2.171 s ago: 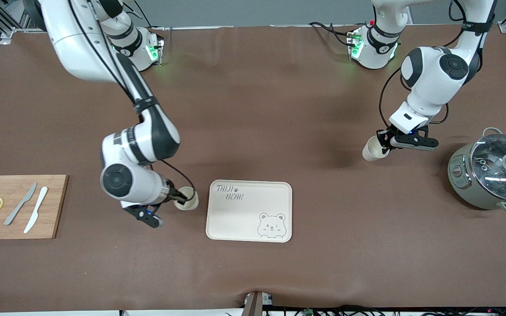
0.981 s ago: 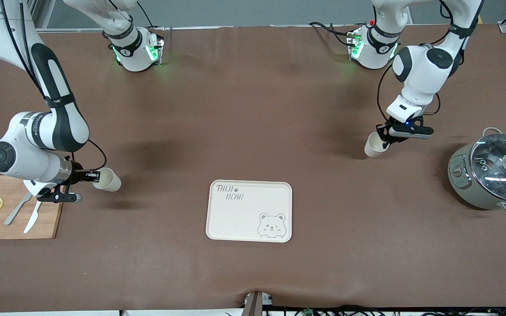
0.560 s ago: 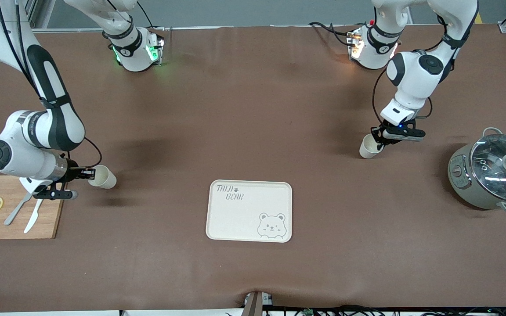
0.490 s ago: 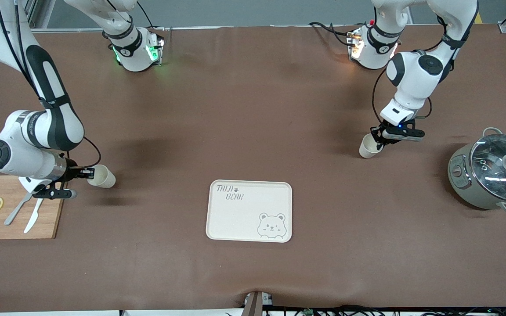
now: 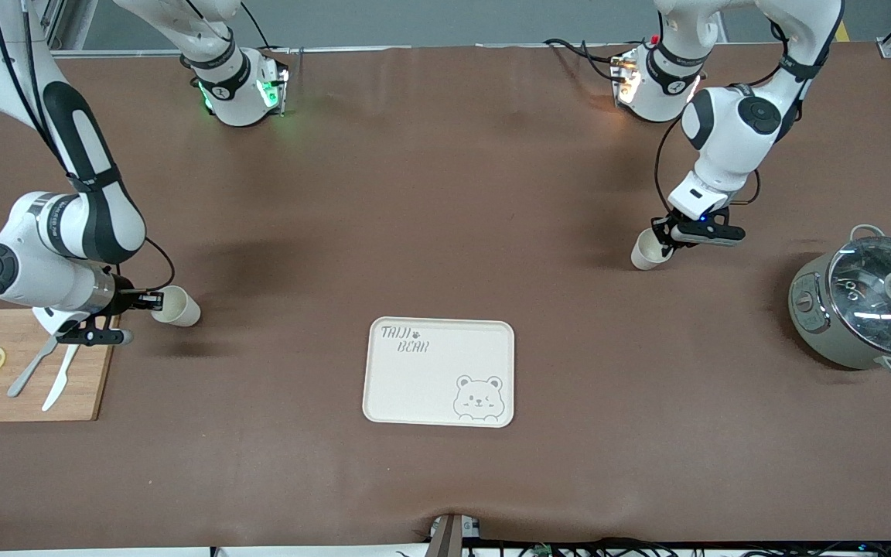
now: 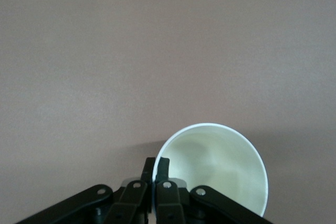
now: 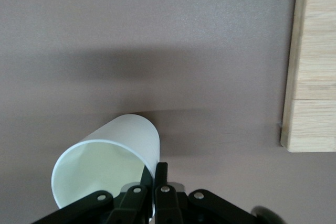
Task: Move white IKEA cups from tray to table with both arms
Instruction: 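Carry the cup toward the cutting board while the left gripper carries its cup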
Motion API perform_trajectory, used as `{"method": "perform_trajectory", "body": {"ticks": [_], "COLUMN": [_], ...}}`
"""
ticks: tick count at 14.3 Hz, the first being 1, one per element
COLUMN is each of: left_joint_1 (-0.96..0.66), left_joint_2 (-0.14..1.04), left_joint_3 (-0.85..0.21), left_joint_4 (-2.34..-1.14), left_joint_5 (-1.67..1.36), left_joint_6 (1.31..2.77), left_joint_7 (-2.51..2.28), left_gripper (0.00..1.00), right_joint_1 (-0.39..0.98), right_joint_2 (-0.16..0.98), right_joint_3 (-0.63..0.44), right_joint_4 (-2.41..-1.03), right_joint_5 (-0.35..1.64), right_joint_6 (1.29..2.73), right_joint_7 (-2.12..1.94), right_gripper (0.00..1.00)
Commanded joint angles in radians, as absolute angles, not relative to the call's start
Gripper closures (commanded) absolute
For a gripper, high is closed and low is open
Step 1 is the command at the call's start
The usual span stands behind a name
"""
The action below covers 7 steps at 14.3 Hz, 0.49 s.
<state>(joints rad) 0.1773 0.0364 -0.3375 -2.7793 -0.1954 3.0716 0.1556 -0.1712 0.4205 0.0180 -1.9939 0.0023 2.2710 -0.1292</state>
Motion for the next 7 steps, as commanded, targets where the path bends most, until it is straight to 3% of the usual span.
{"method": "perform_trajectory", "body": {"ticks": [1,5,7], "left_joint_1": [0.189,0.187,0.187], "left_joint_2": [-0.015,-0.008,-0.008], "left_joint_3": [-0.356,-0.356,-0.356], "left_joint_4": [-2.812,-2.806,-2.804], "left_joint_5": [-0.227,-0.226,-0.225], "left_joint_6": [3.048,3.048,3.048], "left_joint_7": [0.179,0.183,0.183], "left_gripper": [1.0,1.0,0.82], "right_joint_1": [-0.199,-0.192,-0.181], "right_joint_2": [0.39,0.391,0.394], "right_joint_3": [0.038,0.041,0.043], "right_joint_4": [-2.011,-1.903,-1.833], "right_joint_5": [-0.012,-0.008,-0.006], "right_joint_6": [2.264,2.134,2.08], "right_joint_7": [-0.126,-0.126,-0.123], "right_gripper": [0.0,0.0,0.0]}}
